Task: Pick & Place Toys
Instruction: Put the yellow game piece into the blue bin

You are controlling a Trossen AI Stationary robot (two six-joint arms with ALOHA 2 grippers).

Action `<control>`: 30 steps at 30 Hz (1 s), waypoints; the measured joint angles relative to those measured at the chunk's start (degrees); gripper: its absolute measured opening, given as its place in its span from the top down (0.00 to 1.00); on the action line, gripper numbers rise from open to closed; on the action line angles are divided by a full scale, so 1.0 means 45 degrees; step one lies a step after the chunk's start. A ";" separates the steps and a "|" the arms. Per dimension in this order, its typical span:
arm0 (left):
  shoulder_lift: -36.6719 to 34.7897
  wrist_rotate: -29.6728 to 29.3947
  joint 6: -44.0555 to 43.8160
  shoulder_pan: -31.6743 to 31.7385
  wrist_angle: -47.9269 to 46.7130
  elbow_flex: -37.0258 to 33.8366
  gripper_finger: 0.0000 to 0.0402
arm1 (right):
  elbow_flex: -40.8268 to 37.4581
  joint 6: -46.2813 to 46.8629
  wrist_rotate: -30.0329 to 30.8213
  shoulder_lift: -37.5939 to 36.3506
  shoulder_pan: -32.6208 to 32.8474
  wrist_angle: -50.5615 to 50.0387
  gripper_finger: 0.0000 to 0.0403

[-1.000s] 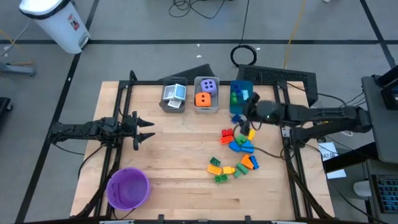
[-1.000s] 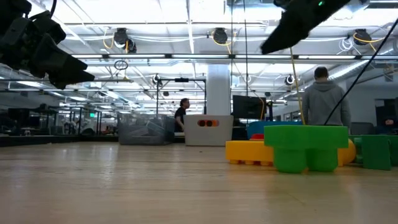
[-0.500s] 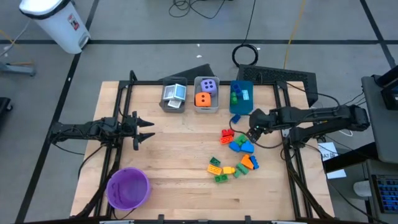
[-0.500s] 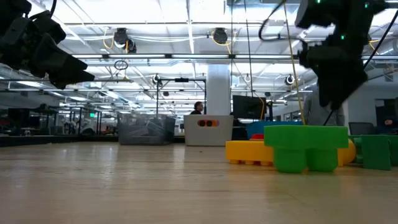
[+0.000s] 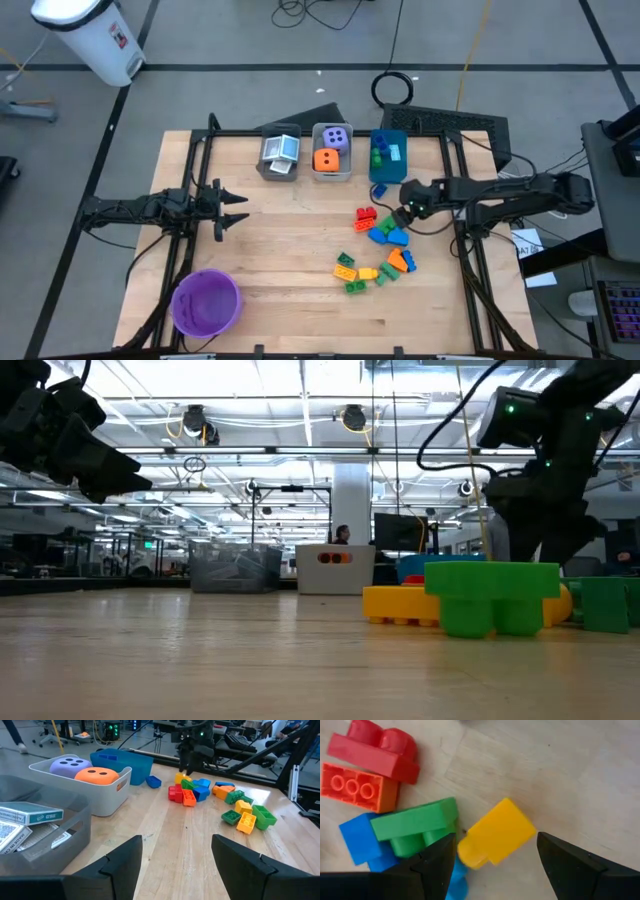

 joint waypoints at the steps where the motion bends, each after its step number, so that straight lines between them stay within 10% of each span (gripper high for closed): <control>1: 0.0000 -0.0003 0.0000 0.0000 0.0003 0.0000 0.39 | -0.0172 0.0132 0.0014 0.0070 0.0000 0.0351 0.34; 30: 0.0000 -0.0003 0.0000 -0.0004 0.0003 0.0000 0.39 | -0.0649 -0.0907 0.0725 0.0698 -0.0155 0.1260 0.68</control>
